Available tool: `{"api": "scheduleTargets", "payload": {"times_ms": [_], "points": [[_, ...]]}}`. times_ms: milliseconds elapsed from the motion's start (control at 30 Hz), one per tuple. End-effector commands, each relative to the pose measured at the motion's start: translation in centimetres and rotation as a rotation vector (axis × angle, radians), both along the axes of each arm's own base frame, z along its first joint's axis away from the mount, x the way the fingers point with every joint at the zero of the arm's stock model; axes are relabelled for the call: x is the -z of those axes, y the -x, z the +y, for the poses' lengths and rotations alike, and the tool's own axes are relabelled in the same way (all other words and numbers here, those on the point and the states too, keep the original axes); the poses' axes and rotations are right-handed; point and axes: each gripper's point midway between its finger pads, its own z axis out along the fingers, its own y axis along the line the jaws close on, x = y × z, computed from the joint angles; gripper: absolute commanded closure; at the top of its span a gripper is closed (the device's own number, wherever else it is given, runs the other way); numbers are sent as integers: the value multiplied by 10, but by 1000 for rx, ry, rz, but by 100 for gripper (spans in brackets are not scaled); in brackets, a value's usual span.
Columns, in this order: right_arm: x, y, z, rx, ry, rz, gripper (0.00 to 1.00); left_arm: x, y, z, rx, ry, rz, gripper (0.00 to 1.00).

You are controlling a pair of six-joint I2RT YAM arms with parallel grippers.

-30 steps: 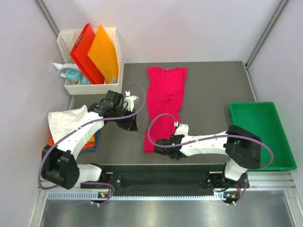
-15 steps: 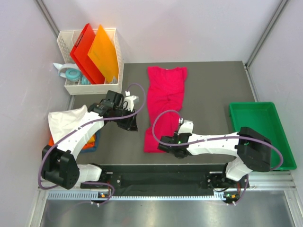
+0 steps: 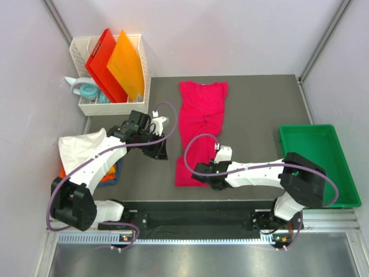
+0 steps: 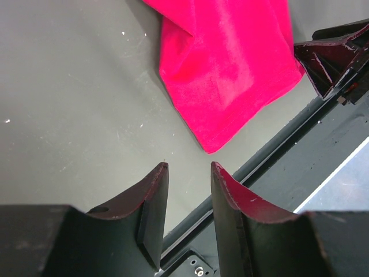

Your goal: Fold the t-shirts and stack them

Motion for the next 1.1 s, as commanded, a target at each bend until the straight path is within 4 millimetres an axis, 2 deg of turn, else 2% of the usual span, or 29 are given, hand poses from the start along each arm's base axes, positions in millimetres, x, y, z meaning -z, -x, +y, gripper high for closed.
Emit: {"api": "scheduleTargets", "payload": {"times_ms": [0,133,233,433,533,633,733,900,933,1033,1067], "points": [[-5,-9,10,-9,-36,-24,59,-2,-4,-2,0,13,-27,59],[-3,-7,13,-24,-48,-10,59,0,-5,-3,1,12,-23,59],[7,-1,14,-31,-46,25,60,1,-6,-4,2,14,-22,59],[30,17,8,-18,-73,107,68,3,-6,-4,5,12,-16,59],[39,25,1,-1,-74,136,76,4,-5,-4,4,11,-13,59],[42,30,-5,19,-71,145,100,6,-4,-4,7,14,-6,61],[38,31,-5,27,-67,139,100,9,0,-7,18,26,26,65],[32,28,-4,22,-45,126,100,22,9,-13,50,21,139,66],[33,28,-4,22,-35,126,100,29,9,-13,51,9,176,66],[29,27,-1,20,-38,126,100,34,7,-14,53,-25,251,66],[27,26,1,18,-38,121,100,24,4,-13,67,-42,263,66]]}}
